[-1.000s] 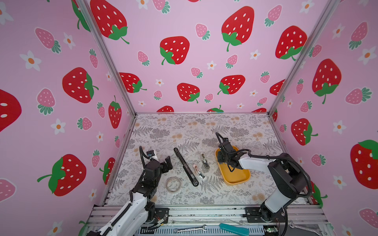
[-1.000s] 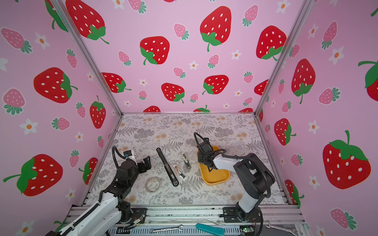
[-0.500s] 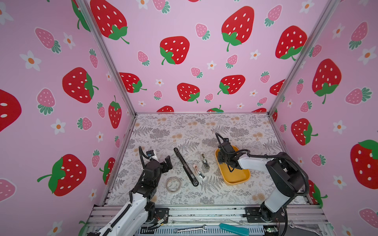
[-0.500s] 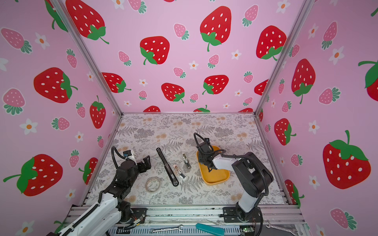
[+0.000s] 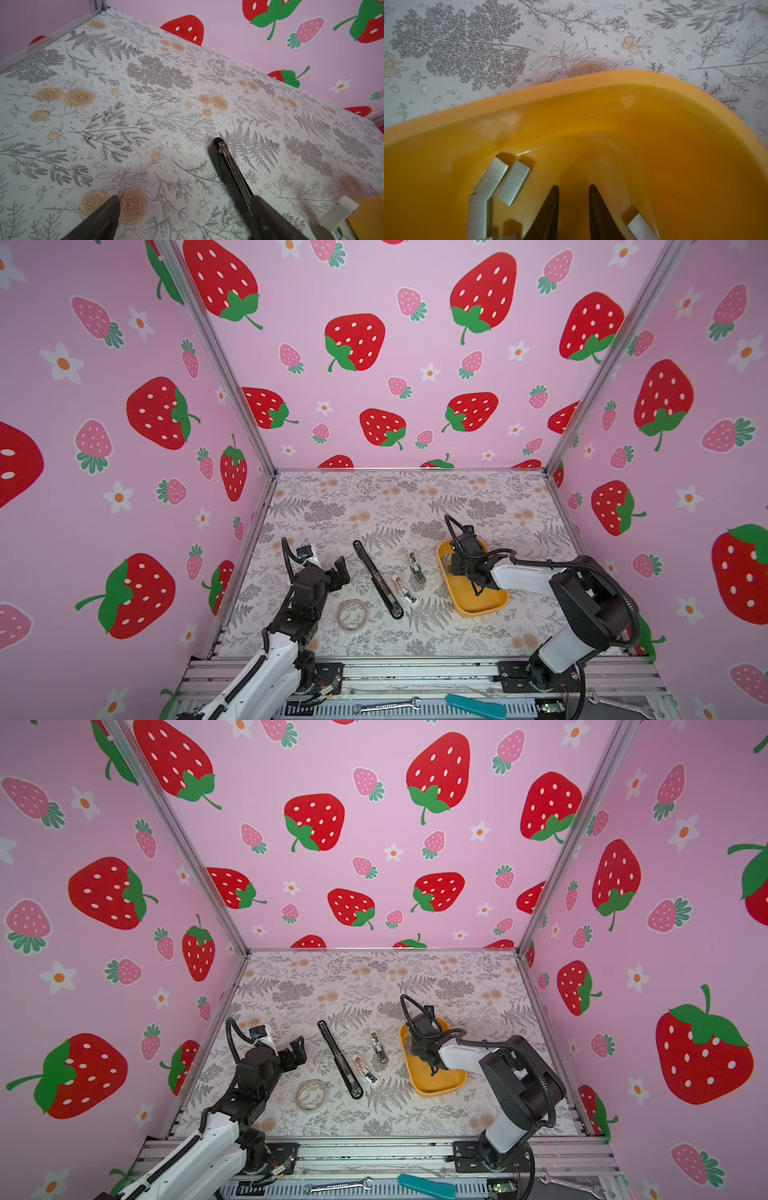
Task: Load the staples into the stapler
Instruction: 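Lower the open right gripper into the yellow tray over a staple strip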
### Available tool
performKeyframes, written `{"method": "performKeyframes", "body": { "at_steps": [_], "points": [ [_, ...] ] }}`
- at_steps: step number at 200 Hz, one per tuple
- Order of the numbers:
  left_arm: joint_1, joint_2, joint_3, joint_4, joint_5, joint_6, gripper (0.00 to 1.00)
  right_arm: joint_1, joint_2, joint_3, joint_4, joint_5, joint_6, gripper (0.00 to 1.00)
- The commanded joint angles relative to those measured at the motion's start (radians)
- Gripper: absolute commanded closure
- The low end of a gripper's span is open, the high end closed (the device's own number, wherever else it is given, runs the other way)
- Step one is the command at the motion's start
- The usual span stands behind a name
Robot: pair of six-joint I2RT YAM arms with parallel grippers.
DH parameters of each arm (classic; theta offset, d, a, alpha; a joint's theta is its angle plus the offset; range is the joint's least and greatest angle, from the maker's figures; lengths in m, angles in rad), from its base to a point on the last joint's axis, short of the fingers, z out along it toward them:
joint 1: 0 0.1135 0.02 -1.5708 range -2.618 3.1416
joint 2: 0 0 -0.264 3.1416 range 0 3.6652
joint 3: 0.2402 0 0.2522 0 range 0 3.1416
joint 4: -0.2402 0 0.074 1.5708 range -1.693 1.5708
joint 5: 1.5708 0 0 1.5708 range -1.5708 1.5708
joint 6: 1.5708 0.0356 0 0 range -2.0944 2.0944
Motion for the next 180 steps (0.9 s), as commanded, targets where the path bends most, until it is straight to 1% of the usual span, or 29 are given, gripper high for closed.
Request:
{"method": "performKeyframes", "body": {
  "at_steps": [1,8,27,43,54,67,97,131,150,180],
  "points": [
    [-0.003,0.003,0.014,0.017,-0.020,0.004,0.01,-0.005,-0.054,-0.005,-0.030,-0.003,-0.010,0.66],
    [-0.002,0.003,0.014,0.016,-0.020,0.004,0.01,-0.004,-0.066,-0.003,-0.039,-0.004,-0.006,0.64],
    [-0.002,0.000,0.012,0.014,-0.020,0.003,0.01,-0.003,-0.097,-0.015,-0.053,-0.023,0.010,0.63],
    [-0.001,-0.005,0.011,0.015,-0.020,0.004,0.01,-0.002,-0.115,-0.049,-0.024,-0.085,0.031,0.62],
    [0.000,-0.011,0.008,0.014,-0.019,0.004,0.01,0.003,-0.112,-0.069,-0.006,-0.117,0.039,0.60],
    [-0.003,-0.017,0.006,0.014,-0.019,0.002,0.01,0.009,-0.093,-0.065,-0.027,-0.106,0.041,0.56],
    [-0.003,-0.030,0.001,0.012,-0.020,0.002,0.01,0.015,-0.054,-0.070,-0.046,-0.110,0.046,0.55],
    [-0.002,-0.034,-0.001,0.011,-0.020,0.003,0.01,0.024,-0.031,-0.050,-0.086,-0.095,0.035,0.55],
    [-0.002,-0.034,-0.002,0.011,-0.020,0.004,0.01,0.025,-0.042,-0.052,-0.127,-0.070,0.030,0.57],
    [-0.002,-0.034,-0.001,0.013,-0.021,0.004,0.01,0.026,-0.077,-0.069,-0.181,-0.047,0.021,0.57]
  ]
}}
